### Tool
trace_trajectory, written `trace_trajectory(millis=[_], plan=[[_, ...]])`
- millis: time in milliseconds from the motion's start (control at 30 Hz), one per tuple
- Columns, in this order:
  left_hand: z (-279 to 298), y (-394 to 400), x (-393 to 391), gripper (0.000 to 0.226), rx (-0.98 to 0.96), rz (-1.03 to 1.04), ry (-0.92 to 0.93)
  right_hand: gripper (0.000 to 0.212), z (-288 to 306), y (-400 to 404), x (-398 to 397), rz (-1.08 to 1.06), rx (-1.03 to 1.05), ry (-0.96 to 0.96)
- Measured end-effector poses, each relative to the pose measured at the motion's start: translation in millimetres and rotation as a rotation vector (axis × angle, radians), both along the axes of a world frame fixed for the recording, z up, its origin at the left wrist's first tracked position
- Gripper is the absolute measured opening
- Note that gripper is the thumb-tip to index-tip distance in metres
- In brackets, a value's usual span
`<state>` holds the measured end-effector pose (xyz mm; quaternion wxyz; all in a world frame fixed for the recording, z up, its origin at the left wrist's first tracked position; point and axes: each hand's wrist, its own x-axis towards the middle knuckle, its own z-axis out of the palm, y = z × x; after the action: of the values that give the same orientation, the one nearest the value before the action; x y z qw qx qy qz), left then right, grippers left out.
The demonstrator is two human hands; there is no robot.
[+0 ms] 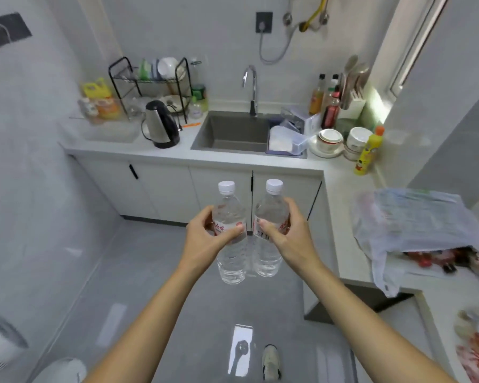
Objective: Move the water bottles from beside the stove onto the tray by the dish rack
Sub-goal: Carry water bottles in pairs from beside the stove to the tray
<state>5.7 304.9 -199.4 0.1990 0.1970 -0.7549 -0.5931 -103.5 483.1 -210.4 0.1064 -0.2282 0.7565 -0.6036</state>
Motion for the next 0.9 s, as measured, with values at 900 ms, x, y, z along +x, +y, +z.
trace_trajectory(millis=[900], plan=[[0.7,-485.6,-50.3,0.033,0.009,0.558,0.013,0.042,23.9,-550.3,-108.7,0.451,0.023,-0.006]])
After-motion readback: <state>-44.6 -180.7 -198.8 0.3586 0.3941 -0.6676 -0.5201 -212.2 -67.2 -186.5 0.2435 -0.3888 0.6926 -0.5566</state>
